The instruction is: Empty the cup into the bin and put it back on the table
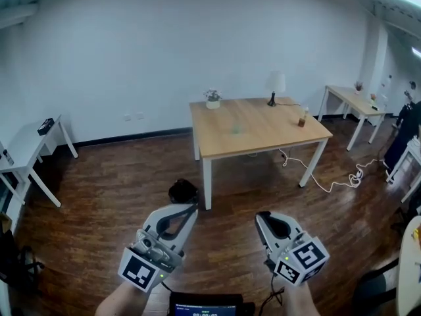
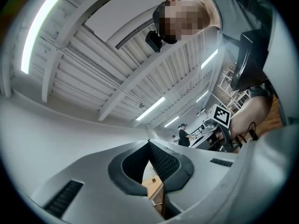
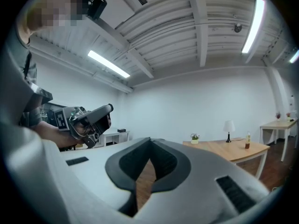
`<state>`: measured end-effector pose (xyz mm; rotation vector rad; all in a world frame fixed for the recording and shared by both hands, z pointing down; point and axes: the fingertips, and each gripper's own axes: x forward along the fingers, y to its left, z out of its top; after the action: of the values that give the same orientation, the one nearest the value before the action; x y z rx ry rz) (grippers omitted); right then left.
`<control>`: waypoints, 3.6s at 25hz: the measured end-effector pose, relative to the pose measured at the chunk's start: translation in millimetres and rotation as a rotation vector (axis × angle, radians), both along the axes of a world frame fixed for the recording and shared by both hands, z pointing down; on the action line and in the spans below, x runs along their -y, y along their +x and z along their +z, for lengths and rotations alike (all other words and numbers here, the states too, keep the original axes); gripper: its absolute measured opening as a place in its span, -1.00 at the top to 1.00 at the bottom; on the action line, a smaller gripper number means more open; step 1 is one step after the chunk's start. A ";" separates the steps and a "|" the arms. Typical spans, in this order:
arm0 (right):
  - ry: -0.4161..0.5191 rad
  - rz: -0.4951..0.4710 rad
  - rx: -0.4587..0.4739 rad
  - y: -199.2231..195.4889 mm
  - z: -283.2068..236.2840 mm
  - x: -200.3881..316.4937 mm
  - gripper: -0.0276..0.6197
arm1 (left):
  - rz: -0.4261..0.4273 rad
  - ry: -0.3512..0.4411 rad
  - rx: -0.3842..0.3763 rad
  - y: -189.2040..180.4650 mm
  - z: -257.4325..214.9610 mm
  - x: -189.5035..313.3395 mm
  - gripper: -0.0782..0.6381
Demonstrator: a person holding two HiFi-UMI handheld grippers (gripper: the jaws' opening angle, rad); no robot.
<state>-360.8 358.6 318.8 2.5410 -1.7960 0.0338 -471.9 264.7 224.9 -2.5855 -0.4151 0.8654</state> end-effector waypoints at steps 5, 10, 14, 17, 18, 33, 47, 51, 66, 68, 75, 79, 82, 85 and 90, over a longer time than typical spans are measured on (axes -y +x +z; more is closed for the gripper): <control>0.003 -0.025 0.002 53.8 0.2 0.3 0.91 | -0.042 -0.007 0.016 53.7 -0.9 0.4 0.78; 0.021 -0.024 0.009 97.0 -1.5 0.6 0.91 | -0.070 0.003 0.041 97.1 -0.2 0.1 0.78; 0.017 -0.024 0.006 121.9 -2.1 5.9 0.91 | -0.084 -0.020 0.060 123.7 3.4 9.1 0.78; 0.014 -0.015 0.019 143.0 -3.4 12.9 0.91 | -0.087 -0.031 0.068 142.3 4.7 17.6 0.78; 0.014 -0.015 0.020 149.8 -2.7 15.6 0.91 | -0.086 -0.028 0.070 148.9 5.4 20.6 0.78; -0.027 0.006 0.018 261.5 1.7 102.5 0.91 | -0.070 -0.094 0.052 255.9 14.6 121.5 0.78; -0.069 0.053 0.035 360.8 5.4 192.7 0.91 | -0.046 -0.177 0.050 339.6 17.8 225.5 0.78; -0.067 0.059 0.041 389.5 9.1 209.5 0.91 | -0.049 -0.194 0.072 363.4 27.4 244.1 0.78; -0.047 -0.015 0.085 542.9 26.7 254.8 0.91 | -0.179 -0.190 0.095 500.2 23.2 284.2 0.78; -0.048 -0.027 0.092 564.0 30.7 258.6 0.91 | -0.190 -0.195 0.099 521.2 23.7 285.0 0.78; -0.053 -0.105 0.112 622.6 44.1 277.6 0.91 | -0.243 -0.187 0.103 582.1 23.6 292.2 0.78; -0.052 -0.126 0.132 640.5 47.7 288.2 0.91 | -0.256 -0.169 0.121 600.7 22.8 296.7 0.78; -0.053 -0.129 0.124 651.6 47.6 296.9 0.91 | -0.267 -0.187 0.118 610.1 21.9 308.5 0.78; -0.054 -0.114 0.136 660.8 50.3 301.7 0.91 | -0.261 -0.200 0.139 617.7 28.7 315.8 0.78; -0.072 -0.104 0.139 670.5 51.1 314.2 0.91 | -0.256 -0.217 0.144 627.2 27.9 335.9 0.78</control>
<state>309.7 44.5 369.8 2.4482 -1.9337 0.2741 155.3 -71.2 252.8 -2.8290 -0.0246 0.6696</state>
